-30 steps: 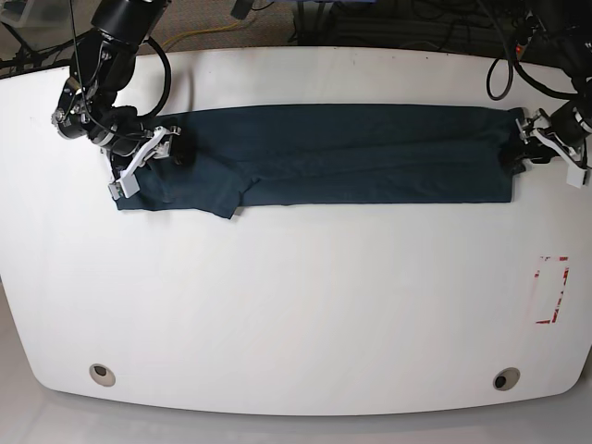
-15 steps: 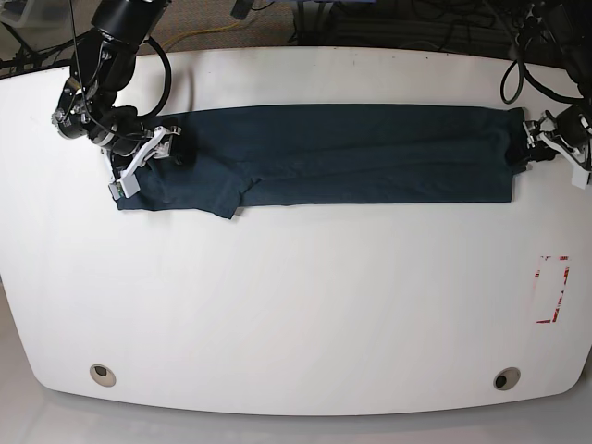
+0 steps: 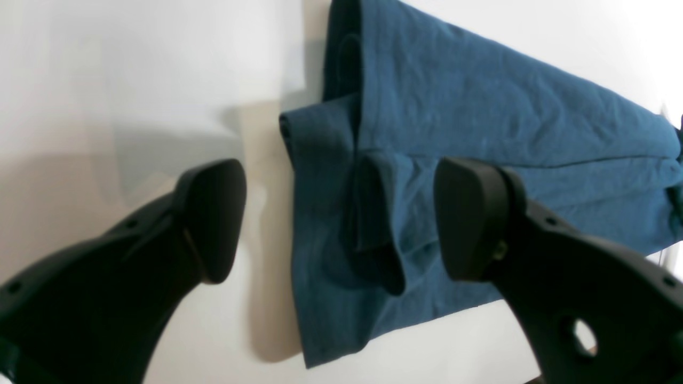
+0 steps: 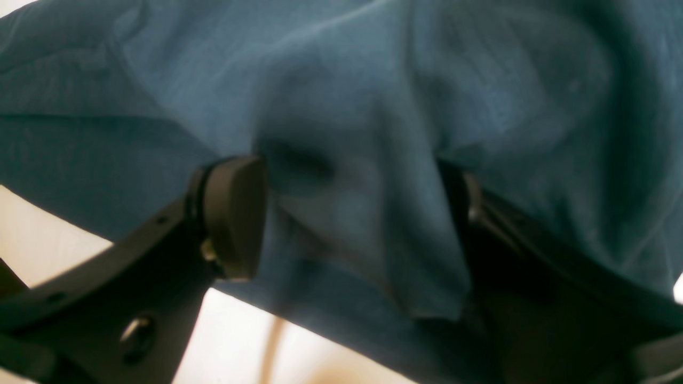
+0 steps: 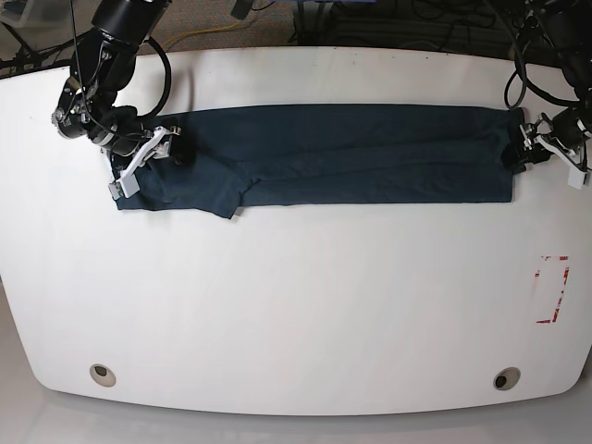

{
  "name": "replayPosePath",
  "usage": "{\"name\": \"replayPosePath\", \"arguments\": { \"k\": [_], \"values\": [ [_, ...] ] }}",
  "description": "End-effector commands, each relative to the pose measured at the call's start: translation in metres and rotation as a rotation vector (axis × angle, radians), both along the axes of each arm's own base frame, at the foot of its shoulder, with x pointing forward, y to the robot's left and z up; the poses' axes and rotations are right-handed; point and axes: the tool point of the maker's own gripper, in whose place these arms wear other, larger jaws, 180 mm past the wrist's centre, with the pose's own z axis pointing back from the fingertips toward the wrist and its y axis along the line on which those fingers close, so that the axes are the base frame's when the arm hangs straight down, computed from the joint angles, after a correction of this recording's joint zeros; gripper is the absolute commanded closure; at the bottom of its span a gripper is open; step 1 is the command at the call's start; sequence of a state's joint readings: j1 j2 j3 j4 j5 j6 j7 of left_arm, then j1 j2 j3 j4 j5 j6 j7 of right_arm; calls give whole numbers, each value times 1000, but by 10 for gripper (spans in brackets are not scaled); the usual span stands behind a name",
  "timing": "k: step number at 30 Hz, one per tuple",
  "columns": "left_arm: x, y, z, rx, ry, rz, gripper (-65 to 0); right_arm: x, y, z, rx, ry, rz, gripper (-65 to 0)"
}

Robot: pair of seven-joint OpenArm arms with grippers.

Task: Fold the T-shirt properly
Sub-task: 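Release and regrasp the folded strip ends with both grippers, then move the left gripper inward and grasp the strip near its middle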

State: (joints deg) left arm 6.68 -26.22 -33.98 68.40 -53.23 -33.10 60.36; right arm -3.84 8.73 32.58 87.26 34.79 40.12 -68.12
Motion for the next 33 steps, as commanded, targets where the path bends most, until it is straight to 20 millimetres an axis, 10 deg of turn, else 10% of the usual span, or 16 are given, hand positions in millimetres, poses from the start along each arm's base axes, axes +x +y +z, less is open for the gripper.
{"name": "replayPosePath", "arguments": {
  "k": [1,11,19,28,33],
  "values": [
    [2,-6,-1,18,18,-53,-517,0,-6,2,-25,5,3,-417],
    [2,-35,-9,-23,38,-133,-503,1,-6,2,-22,4,0,-417],
    [10,-38,-5,-35,16,-129,-15,1,-7,2,-22,4,-1,-417],
    [31,-69,55,88,-167,-267,-17,0,1,1,-4,4,-2,-417],
    [38,-123,94,149,-283,-437,-19,0,3,0,2,5,-3,-417]
  ]
}}
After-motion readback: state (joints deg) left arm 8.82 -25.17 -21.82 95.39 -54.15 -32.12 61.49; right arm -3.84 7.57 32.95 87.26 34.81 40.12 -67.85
